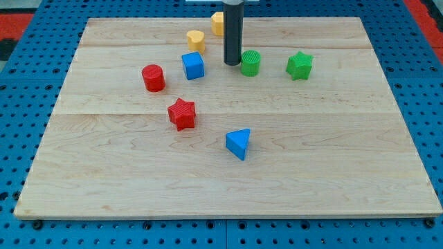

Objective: Adjust the hexagon green circle diagonal to each other

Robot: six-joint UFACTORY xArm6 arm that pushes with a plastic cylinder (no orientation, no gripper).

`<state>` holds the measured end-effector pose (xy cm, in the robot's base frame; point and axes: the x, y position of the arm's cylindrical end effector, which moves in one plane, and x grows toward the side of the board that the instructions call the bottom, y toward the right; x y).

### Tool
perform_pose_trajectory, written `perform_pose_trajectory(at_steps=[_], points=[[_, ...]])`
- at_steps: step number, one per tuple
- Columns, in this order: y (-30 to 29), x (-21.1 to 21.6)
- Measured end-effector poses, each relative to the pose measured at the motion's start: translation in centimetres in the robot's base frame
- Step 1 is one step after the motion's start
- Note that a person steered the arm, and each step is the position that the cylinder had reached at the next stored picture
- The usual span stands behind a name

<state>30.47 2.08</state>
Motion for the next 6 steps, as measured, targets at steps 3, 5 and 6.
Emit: perform_pose_trajectory(at_steps=[3,5,6], points=[[0.0,-8.8],[-0.7,-11.1],[-1.7,-11.1]])
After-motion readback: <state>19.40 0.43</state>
